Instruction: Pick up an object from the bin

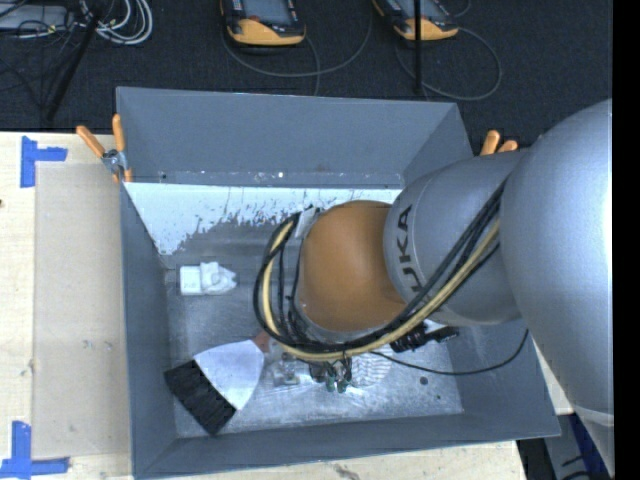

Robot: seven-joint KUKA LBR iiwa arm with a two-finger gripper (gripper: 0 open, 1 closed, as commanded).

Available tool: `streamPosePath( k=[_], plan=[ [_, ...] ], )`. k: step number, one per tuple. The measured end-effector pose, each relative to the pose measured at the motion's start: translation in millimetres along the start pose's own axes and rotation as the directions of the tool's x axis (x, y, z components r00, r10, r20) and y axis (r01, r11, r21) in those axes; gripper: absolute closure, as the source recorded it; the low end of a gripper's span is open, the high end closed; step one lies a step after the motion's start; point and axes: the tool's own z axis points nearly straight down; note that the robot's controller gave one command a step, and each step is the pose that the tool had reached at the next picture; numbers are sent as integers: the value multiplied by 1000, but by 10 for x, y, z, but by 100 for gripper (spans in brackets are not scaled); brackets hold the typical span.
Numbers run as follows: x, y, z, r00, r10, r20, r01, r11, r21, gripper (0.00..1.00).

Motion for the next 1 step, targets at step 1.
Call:
streamPosePath(
  k=[1],
  plan=[
    [-64,42,-218,1000,0,16,0,1000,-5,100]
  ],
)
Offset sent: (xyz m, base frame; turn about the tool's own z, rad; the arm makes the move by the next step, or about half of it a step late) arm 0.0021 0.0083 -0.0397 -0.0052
